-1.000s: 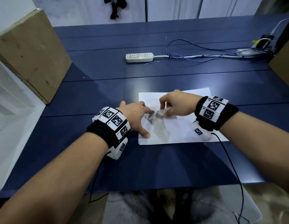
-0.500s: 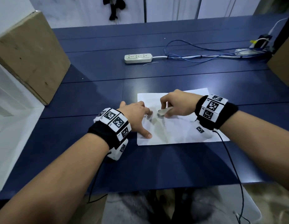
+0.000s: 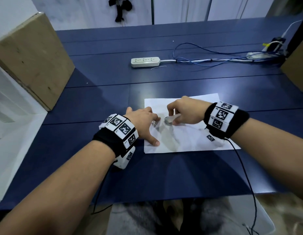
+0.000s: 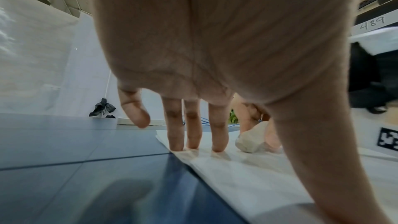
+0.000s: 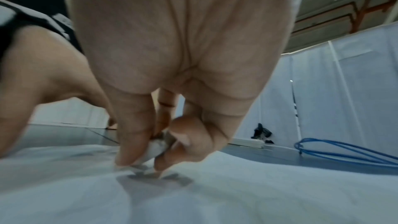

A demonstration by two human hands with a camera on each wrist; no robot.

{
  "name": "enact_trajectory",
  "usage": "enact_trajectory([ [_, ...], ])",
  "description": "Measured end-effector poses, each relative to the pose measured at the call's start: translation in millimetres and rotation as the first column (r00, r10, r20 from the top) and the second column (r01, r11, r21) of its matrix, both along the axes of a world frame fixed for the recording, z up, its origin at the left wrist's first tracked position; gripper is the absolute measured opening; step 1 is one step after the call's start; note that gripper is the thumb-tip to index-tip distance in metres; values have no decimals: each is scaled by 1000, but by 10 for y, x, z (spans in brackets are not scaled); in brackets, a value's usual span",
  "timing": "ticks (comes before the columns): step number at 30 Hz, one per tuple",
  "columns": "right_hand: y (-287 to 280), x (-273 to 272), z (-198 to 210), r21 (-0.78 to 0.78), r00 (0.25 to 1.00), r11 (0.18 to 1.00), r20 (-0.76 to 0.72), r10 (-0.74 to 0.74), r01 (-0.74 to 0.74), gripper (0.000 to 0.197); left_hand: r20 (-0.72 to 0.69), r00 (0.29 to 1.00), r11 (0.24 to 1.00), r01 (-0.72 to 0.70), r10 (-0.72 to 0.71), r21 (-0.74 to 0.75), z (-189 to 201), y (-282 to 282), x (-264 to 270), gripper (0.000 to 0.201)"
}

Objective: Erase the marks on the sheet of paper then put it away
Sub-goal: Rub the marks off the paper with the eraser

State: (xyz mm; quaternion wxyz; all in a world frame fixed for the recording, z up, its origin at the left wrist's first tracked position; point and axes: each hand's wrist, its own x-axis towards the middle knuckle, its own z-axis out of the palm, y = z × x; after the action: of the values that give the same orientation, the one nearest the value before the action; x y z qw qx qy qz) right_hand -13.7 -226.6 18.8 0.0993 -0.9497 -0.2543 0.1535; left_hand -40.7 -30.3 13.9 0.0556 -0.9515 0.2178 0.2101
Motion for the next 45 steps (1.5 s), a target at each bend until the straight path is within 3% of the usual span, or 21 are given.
enact_trajectory([
  [3, -8, -230, 18, 1, 967, 982, -175, 187, -189, 17, -4, 1000, 1000, 5, -5, -4, -14, 1, 6, 96],
  [5, 7, -313, 31, 1, 933, 970, -274, 234, -243, 16, -8, 1000, 1000, 7, -7, -3, -10, -2, 7, 97],
  [7, 21, -229, 23, -16, 963, 980, -188, 191, -198, 15, -5, 1000, 1000, 11, -11, -3, -11, -9, 12, 96],
  [11, 16, 73, 23, 11, 997, 997, 14, -74, 74, 18, -1, 1000, 1000, -1, 1, -14, -11, -4, 10, 95],
  [13, -4, 69, 9, 25, 999, 998, 1, -50, 50, 17, -1, 1000, 1000, -4, 4, -14, -13, 2, 8, 95],
  [16, 18, -169, 18, 13, 960, 986, -225, 164, -165, 17, -2, 1000, 1000, 4, -4, -18, -19, 8, 14, 95],
  [18, 42, -293, 6, 13, 914, 972, -338, 225, -234, 18, -7, 1000, 1000, 8, -8, -18, -17, 8, 12, 97],
  [20, 52, -234, 1, -6, 948, 977, -242, 206, -214, 16, -3, 1000, 1000, 11, -11, -18, -15, -1, 17, 97],
  [23, 48, -5, 16, 11, 999, 1000, -40, -1, 2, 17, -4, 1000, 1000, 3, -3, -10, -4, -13, 20, 96],
  [25, 7, 81, -2, 20, 995, 995, 13, -94, 94, 17, -6, 1000, 1000, 0, 0, 0, 2, -20, 19, 97],
  [26, -6, 70, -3, 18, 997, 997, 15, -71, 71, 17, -4, 1000, 1000, -2, 2, 0, 4, -14, 21, 97],
  [28, -14, -60, 17, -1, 993, 998, -95, 65, -65, 17, -1, 1000, 1000, 2, -2, -5, -6, -10, 20, 95],
  [31, 34, -283, 23, -24, 910, 976, -366, 194, -218, 17, -10, 1000, 1000, 7, -7, -10, -5, -17, 16, 97],
  [33, 54, -232, 0, -35, 939, 979, -292, 182, -201, 16, -4, 1000, 1000, 6, -6, -7, 1, -29, 14, 97],
  [36, 29, 33, 32, -21, 999, 999, -33, -27, 27, 18, -5, 1000, 1000, -6, 6, -2, 13, -34, 8, 95],
  [38, -22, 102, 31, -24, 997, 997, 14, -79, 79, 20, -6, 1000, 1000, -9, 9, 1, 5, -33, 1, 96],
  [40, -38, 8, 28, -14, 998, 999, -52, 29, -30, 15, -4, 1000, 1000, -8, 8, 1, 2, -23, -1, 96],
  [43, 3, -301, 15, -16, 925, 974, -317, 209, -226, 20, -9, 1000, 1000, -1, 1, 2, -6, -23, 3, 98],
  [45, 12, -320, 11, -34, 926, 968, -301, 227, -248, 20, -14, 1000, 1000, 0, 0, 5, 1, -38, 3, 98],
])
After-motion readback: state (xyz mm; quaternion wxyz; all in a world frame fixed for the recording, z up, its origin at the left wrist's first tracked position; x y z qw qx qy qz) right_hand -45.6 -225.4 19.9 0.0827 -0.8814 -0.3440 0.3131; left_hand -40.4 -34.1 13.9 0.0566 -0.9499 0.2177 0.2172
